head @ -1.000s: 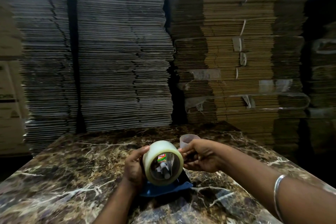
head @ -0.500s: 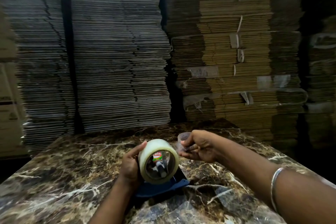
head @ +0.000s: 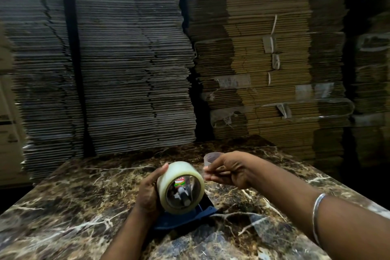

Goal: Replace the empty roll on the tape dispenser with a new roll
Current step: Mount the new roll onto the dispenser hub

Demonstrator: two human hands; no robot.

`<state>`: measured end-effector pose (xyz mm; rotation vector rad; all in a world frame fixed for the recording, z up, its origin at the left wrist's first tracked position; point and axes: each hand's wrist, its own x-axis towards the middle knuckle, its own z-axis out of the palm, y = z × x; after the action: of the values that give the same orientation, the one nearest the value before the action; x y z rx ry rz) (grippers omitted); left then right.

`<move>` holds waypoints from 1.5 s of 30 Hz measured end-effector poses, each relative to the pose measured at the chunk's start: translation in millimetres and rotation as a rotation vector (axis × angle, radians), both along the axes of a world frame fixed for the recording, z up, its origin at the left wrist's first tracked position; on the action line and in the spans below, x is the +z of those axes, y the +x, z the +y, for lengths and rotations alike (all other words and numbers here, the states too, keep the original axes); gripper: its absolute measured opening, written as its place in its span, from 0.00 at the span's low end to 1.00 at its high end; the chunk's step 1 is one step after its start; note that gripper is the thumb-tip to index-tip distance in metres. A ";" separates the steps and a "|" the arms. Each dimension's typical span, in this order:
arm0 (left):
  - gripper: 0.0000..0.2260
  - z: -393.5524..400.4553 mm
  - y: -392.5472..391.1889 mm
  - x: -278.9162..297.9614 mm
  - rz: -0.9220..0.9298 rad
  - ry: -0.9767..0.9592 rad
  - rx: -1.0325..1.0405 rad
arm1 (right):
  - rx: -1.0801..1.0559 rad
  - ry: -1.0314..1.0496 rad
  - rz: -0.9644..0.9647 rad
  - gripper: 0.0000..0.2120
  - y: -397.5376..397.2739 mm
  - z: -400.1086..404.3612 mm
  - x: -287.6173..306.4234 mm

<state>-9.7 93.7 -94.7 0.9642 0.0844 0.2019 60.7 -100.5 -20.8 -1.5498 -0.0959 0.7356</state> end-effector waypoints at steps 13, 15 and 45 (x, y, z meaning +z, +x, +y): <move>0.11 -17.4 -9.1 11.7 -0.087 -0.105 0.209 | -0.020 0.057 -0.006 0.07 7.7 3.1 -13.1; 0.09 -16.0 -7.3 9.9 -0.069 -0.103 0.209 | -0.022 0.065 0.004 0.07 8.5 3.4 -14.1; 0.28 -12.6 -8.5 -0.9 -0.179 -0.057 0.274 | -0.106 0.030 -0.059 0.05 12.7 4.5 -31.2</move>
<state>-18.2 81.1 -95.6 0.8715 0.0569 0.5347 73.4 -96.0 -52.1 -1.5363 -0.0677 0.6028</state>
